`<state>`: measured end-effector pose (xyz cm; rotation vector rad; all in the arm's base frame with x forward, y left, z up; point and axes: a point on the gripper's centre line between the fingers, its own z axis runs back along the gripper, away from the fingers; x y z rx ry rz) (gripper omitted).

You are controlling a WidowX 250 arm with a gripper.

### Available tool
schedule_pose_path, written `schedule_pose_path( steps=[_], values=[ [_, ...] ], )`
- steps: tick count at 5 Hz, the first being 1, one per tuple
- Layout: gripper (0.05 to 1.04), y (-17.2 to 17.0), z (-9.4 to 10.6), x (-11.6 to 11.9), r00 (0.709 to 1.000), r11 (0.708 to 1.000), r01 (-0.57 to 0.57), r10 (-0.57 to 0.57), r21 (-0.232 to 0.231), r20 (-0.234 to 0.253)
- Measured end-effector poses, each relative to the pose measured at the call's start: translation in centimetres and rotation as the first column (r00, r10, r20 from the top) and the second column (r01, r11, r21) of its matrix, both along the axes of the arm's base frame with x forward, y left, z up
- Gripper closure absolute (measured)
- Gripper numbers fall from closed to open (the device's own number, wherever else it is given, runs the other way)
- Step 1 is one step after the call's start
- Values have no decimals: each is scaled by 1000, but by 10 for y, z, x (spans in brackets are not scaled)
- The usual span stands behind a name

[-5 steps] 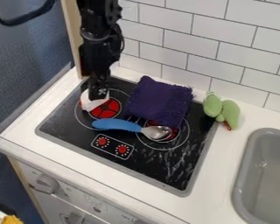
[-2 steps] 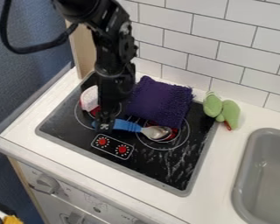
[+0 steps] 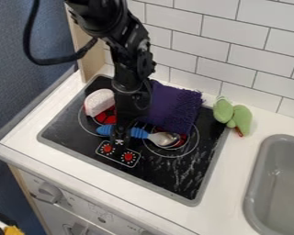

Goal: Move the blue spoon to the right side of the stove

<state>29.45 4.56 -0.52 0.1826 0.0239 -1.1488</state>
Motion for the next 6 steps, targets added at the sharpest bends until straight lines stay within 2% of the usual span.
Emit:
schedule_pose_path(
  steps=[1, 2, 3, 4, 5, 6],
  values=[
    [134, -1, -7, 1, 1000, 1000, 18, -18, -3, -7],
    [420, -2, -8, 3, 1000, 1000, 4, -4, -11, 18],
    [660, -3, -8, 3, 1000, 1000, -8, 8, -21, 26],
    [671, -4, -6, -1, 1000, 1000, -21, 21, -24, 17],
    [671, -5, 9, -7, 998, 998, -51, 51, -30, 24],
    [671, -17, 31, -18, 997, 998, -67, 68, -18, 45]
  ],
)
